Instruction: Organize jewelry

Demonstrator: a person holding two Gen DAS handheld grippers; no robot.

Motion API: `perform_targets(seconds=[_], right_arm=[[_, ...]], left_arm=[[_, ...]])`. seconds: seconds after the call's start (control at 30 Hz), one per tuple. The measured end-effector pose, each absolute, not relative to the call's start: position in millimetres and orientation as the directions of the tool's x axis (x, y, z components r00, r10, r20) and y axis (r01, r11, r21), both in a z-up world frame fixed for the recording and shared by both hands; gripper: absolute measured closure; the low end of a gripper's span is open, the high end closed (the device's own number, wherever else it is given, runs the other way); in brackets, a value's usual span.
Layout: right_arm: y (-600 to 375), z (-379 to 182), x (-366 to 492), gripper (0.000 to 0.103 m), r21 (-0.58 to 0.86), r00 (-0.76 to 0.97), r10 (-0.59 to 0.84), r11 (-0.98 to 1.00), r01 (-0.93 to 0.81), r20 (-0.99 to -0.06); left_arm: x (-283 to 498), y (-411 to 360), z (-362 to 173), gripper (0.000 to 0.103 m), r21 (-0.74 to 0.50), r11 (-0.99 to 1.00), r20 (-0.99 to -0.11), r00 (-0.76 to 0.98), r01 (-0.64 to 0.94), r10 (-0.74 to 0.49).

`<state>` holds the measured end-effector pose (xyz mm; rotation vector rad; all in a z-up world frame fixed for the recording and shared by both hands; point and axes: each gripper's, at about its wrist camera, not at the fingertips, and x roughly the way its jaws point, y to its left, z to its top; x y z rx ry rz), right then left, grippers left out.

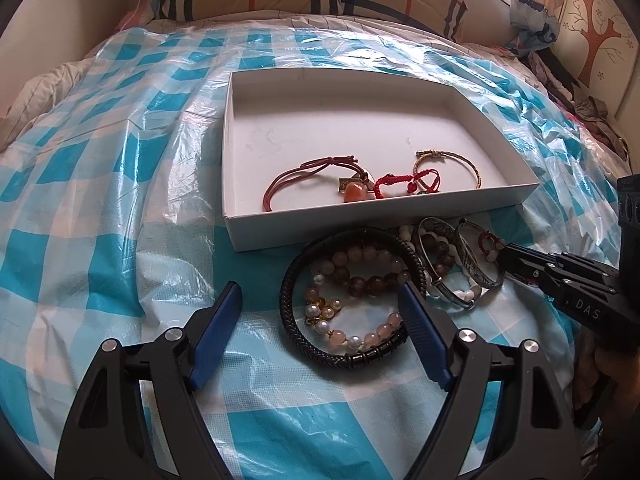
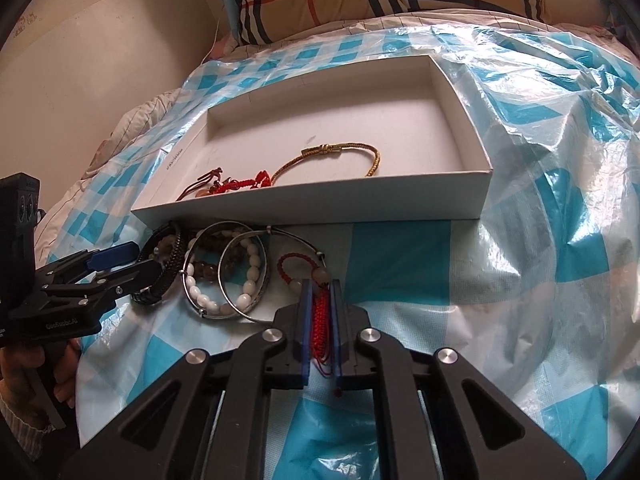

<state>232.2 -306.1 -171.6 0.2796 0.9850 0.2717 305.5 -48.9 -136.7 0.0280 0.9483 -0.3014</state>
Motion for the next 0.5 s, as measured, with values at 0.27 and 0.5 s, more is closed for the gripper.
perform_targets(seconds=[0.27, 0.5], right_arm=[[-301.2, -167.9, 217.9, 0.097, 0.359, 0.532, 0.377, 0.923, -0.142, -0.758], [-291.8, -164.7, 206.8, 0.098, 0.385, 0.526, 0.435, 0.899, -0.208, -0.731]], left_arm=[[300.3, -51.6, -131.5, 0.027, -0.080, 0.956, -0.794, 0.562, 0.281, -0.232], [288.9, -89.6, -109.2, 0.027, -0.089, 0.890, -0.752, 0.556, 0.447, -0.355]])
